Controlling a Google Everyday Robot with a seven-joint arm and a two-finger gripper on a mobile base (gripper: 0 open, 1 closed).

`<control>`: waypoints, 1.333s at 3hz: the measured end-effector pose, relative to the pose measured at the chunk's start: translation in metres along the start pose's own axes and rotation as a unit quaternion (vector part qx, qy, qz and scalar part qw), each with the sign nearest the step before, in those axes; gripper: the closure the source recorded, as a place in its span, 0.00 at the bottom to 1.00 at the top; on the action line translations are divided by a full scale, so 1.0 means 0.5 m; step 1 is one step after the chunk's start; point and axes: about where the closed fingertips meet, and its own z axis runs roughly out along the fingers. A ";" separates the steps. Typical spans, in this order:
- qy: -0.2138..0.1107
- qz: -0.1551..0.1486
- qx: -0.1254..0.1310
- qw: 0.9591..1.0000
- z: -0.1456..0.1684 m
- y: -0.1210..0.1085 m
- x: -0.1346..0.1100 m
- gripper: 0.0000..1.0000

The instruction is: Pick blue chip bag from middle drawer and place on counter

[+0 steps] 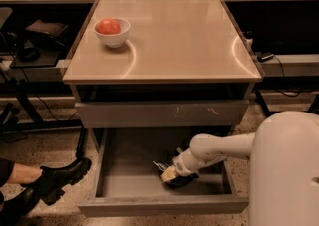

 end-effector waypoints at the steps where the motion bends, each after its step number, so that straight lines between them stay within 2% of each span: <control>1: 0.000 0.000 0.000 1.000 0.000 0.000 0.000 1.00; 2: 0.000 0.000 0.000 1.000 -0.011 0.004 -0.003 1.00; 3: -0.022 0.034 0.038 0.998 -0.094 -0.004 0.012 1.00; 4: -0.035 0.104 0.086 0.990 -0.267 0.068 0.104 1.00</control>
Offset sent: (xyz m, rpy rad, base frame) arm -0.0030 -0.0325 0.1127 -0.0955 -0.1701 -0.0418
